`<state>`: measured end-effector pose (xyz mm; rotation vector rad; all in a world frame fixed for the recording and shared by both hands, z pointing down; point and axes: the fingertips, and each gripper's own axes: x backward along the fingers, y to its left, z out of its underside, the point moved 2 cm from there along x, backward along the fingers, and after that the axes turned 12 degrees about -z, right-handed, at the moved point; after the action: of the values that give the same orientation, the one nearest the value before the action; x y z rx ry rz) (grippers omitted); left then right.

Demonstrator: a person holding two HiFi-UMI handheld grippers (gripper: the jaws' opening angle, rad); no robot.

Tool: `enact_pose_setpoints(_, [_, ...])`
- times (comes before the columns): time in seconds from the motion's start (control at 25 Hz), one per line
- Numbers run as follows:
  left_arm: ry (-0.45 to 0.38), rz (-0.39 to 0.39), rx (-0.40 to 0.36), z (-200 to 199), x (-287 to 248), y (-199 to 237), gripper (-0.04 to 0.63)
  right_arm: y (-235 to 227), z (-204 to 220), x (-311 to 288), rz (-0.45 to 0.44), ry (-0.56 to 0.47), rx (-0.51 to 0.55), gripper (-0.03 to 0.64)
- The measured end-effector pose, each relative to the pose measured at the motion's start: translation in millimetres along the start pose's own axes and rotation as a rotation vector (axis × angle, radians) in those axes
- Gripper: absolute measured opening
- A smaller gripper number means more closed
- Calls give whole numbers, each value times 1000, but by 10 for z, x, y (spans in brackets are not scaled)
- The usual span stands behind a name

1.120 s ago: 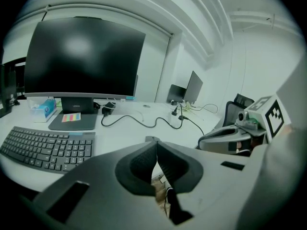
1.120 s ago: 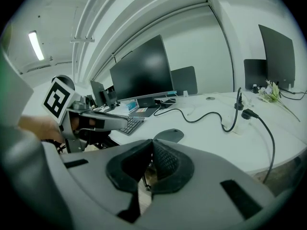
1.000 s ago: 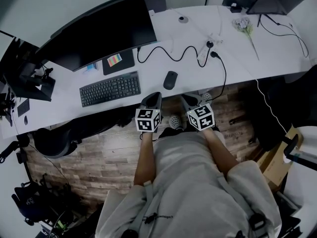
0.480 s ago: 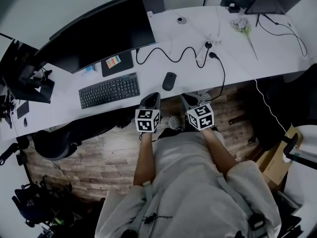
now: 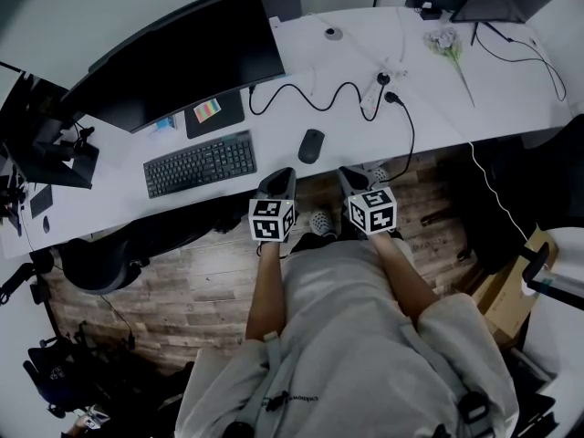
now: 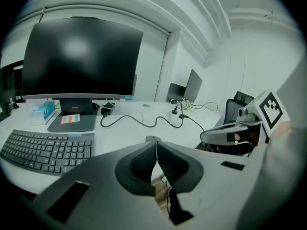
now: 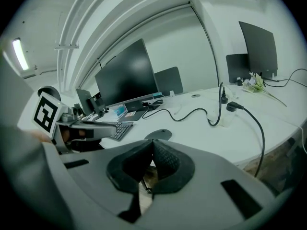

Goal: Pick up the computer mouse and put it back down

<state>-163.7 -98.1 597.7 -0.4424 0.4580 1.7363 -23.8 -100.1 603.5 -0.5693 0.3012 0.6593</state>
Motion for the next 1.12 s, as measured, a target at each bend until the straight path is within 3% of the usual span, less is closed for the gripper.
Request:
enact_pose_setpoints(0.44, [0,8,3,15,-9,4,23,31,36,-38,-71,24,-99,-3])
enact_pose_setpoints(0.6, [-2,11,1,11,-13,-12,23,52,38,-59,-66,51,-45,-3])
enact_pose_setpoints(0.84, [-4,14,18,32,0,0,25,121,84,-113,-34,115,124,-2])
enact_pose_setpoints(1.12, [-19,17,32,23,14,12,25,140,104,-134,-37,121,148,-2])
